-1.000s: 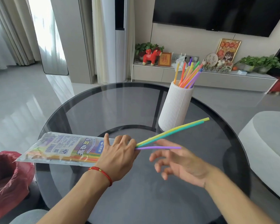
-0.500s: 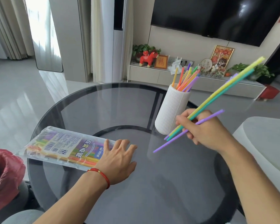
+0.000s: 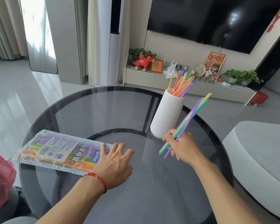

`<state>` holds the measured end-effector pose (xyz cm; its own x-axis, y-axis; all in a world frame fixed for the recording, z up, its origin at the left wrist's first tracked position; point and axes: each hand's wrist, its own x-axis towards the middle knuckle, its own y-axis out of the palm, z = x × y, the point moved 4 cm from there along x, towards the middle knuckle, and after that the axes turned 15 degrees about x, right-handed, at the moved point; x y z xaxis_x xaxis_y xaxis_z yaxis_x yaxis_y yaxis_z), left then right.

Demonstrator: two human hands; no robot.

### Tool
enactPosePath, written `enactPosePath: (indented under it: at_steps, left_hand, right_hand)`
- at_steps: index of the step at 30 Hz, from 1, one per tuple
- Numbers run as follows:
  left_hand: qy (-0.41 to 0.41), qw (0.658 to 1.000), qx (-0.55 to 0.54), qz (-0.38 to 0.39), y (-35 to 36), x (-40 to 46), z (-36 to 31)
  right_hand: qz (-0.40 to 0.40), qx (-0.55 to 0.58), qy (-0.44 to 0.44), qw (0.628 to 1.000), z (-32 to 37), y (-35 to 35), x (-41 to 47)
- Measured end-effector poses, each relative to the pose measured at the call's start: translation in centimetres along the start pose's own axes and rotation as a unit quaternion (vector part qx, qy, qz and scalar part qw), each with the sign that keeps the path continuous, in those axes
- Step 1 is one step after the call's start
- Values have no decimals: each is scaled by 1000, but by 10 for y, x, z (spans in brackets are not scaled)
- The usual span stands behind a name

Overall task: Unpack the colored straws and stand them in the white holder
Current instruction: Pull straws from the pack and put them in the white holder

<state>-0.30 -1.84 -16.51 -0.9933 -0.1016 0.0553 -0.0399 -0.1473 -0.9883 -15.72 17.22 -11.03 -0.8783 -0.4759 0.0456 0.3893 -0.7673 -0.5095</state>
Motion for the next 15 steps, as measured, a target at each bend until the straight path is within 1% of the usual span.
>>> enactPosePath:
  at_steps: [3, 5, 8, 9, 11, 15]
  left_hand:
    - [-11, 999, -52, -11, -3, 2, -4]
    - [-23, 991, -127, -42, -10, 5, -7]
    - [-34, 957, -258, -127, -24, 7, -7]
    - [-37, 945, -287, -149, -27, 7, -5]
    - [-41, 934, -309, -176, -30, 4, -1]
    - [-48, 931, -296, -205, -32, 2, 3]
  right_hand:
    - [12, 5, 12, 1000, -4, 5, -6]
    - [3, 31, 14, 999, -4, 3, -6]
    - [-10, 106, -6, 994, 8, -11, -2]
    - [-20, 129, -20, 991, 14, -18, 1]
    - [-48, 175, -58, 982, 31, -36, 6]
    - [-123, 249, -149, 949, 85, -78, 27]
